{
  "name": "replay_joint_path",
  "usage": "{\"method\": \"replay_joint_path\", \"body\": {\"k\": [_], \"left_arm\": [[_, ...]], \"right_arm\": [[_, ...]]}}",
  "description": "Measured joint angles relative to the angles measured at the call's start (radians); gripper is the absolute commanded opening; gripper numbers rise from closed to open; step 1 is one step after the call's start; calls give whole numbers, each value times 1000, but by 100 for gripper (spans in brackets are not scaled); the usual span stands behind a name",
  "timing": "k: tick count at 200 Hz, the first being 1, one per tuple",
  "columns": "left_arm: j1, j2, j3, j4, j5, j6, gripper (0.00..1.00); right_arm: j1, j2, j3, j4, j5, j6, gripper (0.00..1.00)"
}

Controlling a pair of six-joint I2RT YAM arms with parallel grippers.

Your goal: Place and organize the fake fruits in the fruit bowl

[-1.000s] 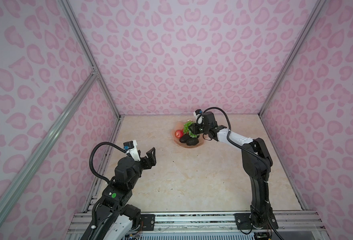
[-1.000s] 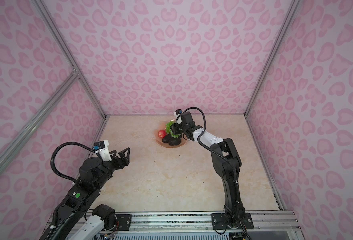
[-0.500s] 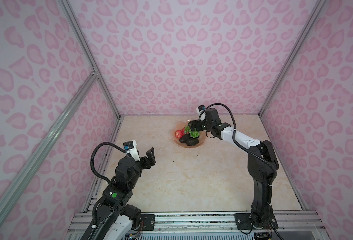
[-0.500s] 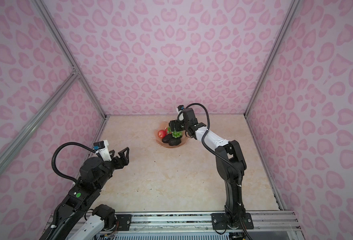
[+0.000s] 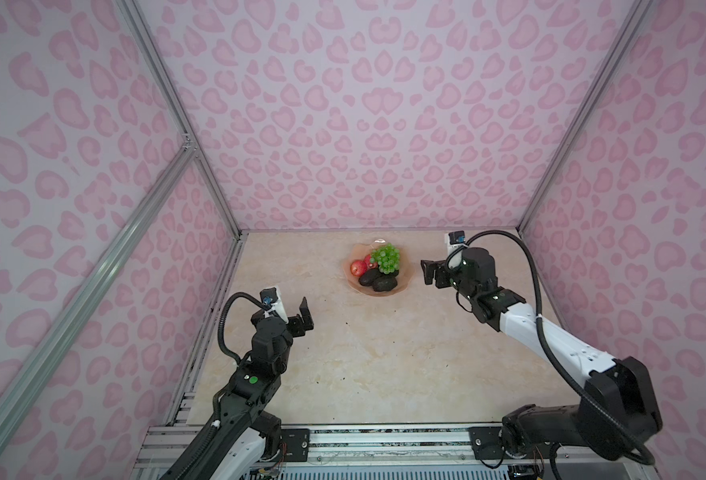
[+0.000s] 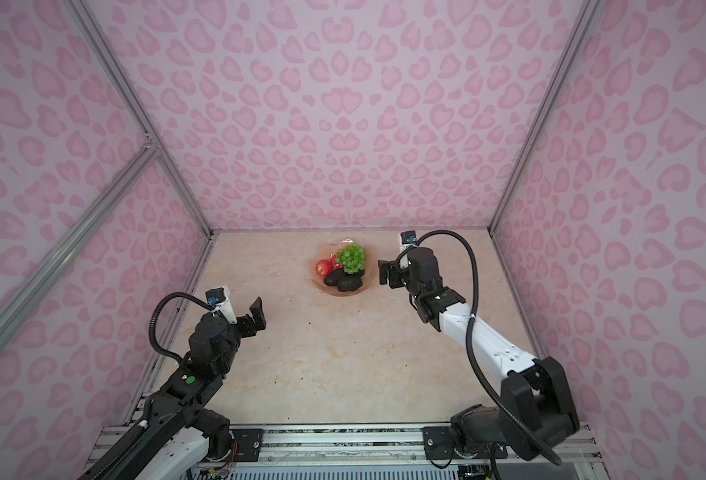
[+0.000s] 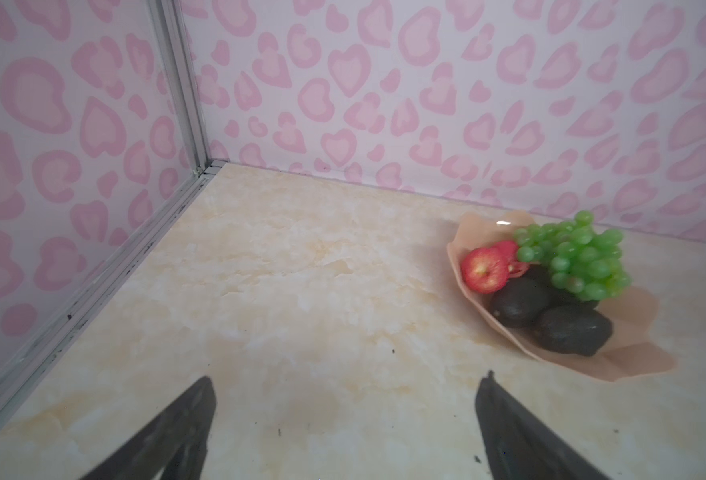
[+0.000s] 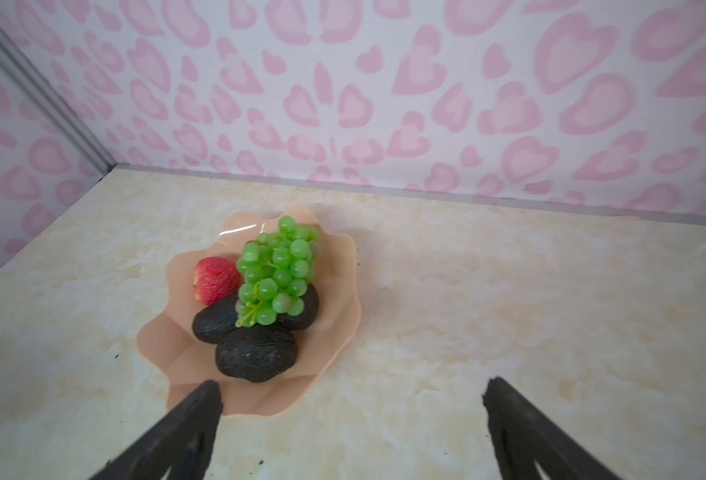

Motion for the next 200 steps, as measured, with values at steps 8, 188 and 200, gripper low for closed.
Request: {"method": "replay_joint_path", "body": {"k": [8,188,200], "left_arm": [[10,38,-30,57,-21,31,97],[369,725,-16,721,265,143,98],[373,734,-16,742,266,143,98]], "right_arm": [[-30,-60,-65,15,47,-12,99],[-342,159,-572,811,73,-138,99],[-332,188,-572,843,60,-151,99]]}}
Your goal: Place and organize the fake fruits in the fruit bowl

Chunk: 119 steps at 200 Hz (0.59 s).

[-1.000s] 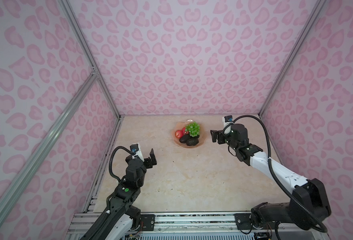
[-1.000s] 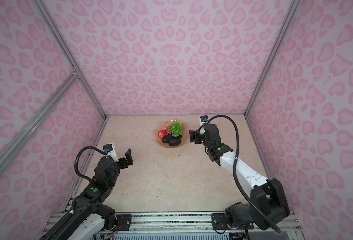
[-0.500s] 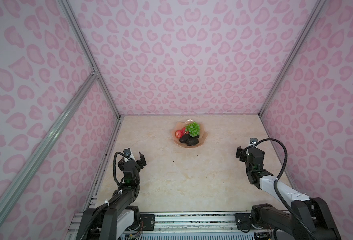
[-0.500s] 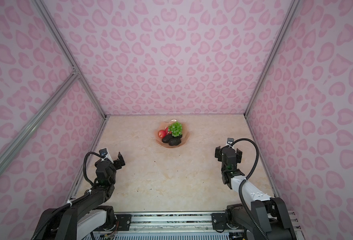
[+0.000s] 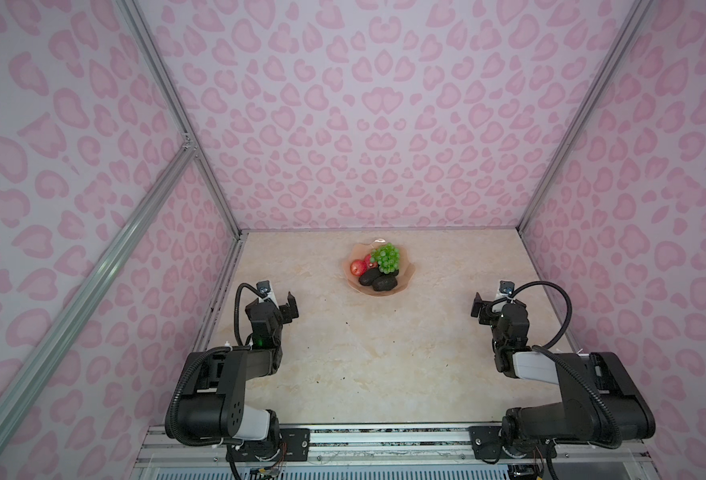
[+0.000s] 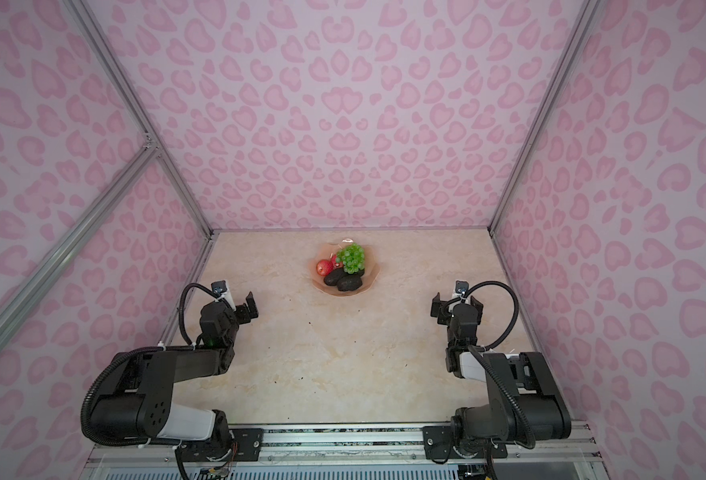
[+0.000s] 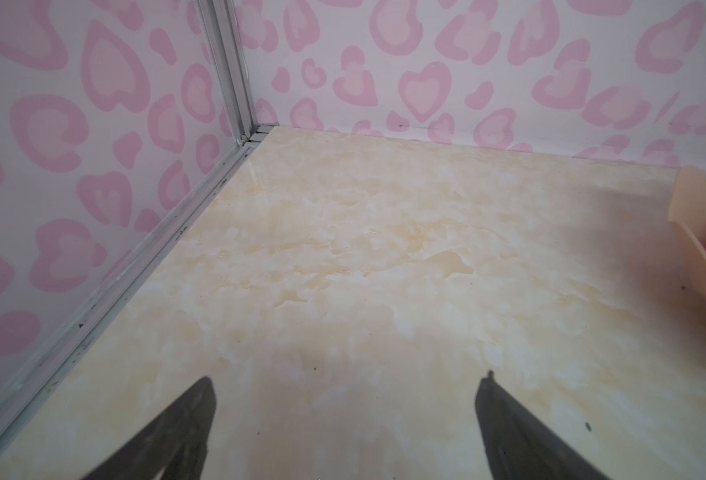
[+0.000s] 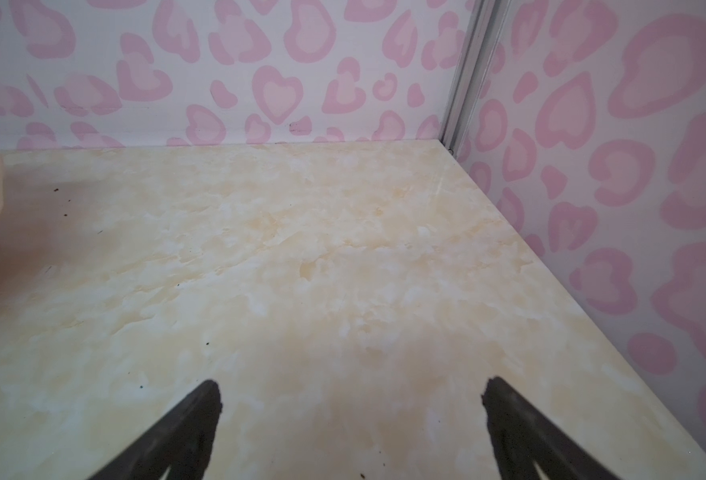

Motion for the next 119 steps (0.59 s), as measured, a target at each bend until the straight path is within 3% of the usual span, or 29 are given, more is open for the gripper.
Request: {"method": "replay_joint_path", "body": {"k": [35,119], "left_arm": [[1,3,0,6,6,0,98],[1,5,1,7,8,0,98]], "right_arm": [[35,106,-12,108,-7,-36,99],[39,80,-3,127,12,-50,99]]}}
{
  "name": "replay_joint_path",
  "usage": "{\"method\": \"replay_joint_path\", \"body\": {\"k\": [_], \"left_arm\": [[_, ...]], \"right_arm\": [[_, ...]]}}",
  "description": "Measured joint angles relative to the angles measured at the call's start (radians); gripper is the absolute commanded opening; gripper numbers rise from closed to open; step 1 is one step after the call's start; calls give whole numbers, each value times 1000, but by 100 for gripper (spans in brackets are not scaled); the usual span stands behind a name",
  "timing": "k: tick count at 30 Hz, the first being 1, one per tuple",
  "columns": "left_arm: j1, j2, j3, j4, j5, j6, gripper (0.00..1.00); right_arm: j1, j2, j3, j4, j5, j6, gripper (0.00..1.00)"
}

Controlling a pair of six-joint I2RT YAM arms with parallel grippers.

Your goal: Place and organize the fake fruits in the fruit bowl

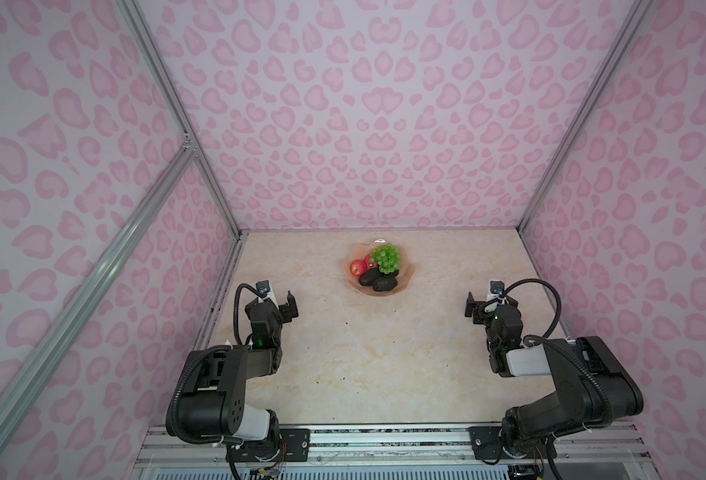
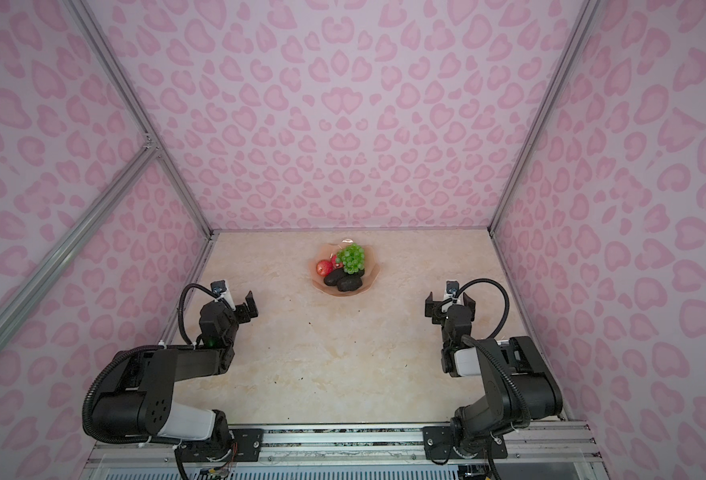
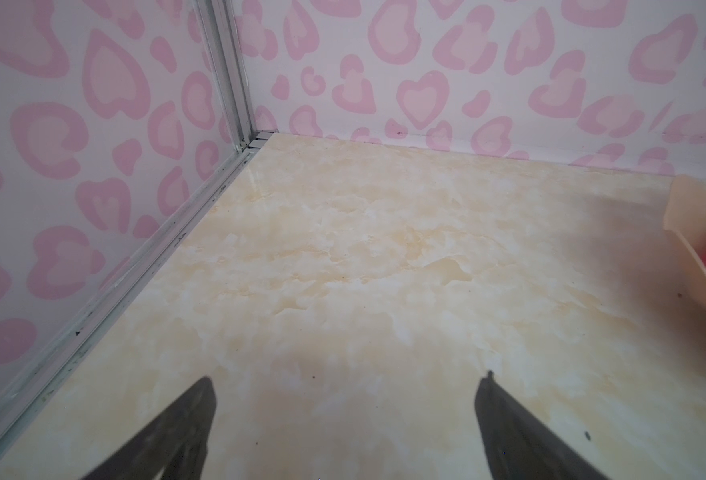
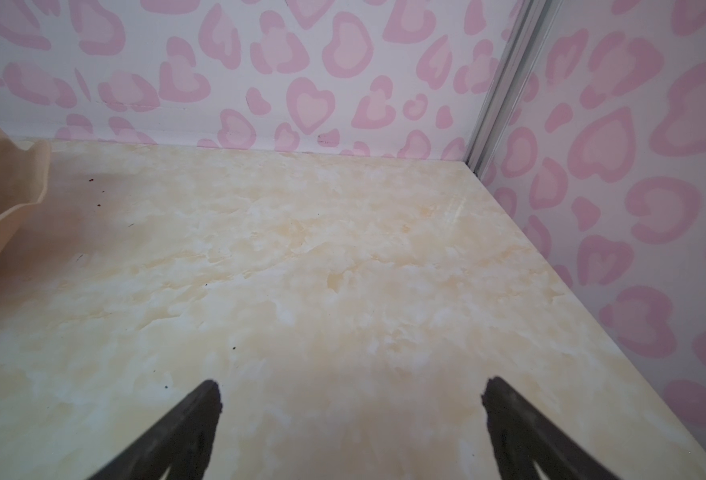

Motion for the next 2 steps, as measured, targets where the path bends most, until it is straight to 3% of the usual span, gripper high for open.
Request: {"method": "replay_joint_path", "body": {"k": [2], "left_arm": [[0,0,0,0,0,0,98]], "right_arm": [[2,-1,0,-1,2,-1,99]]}}
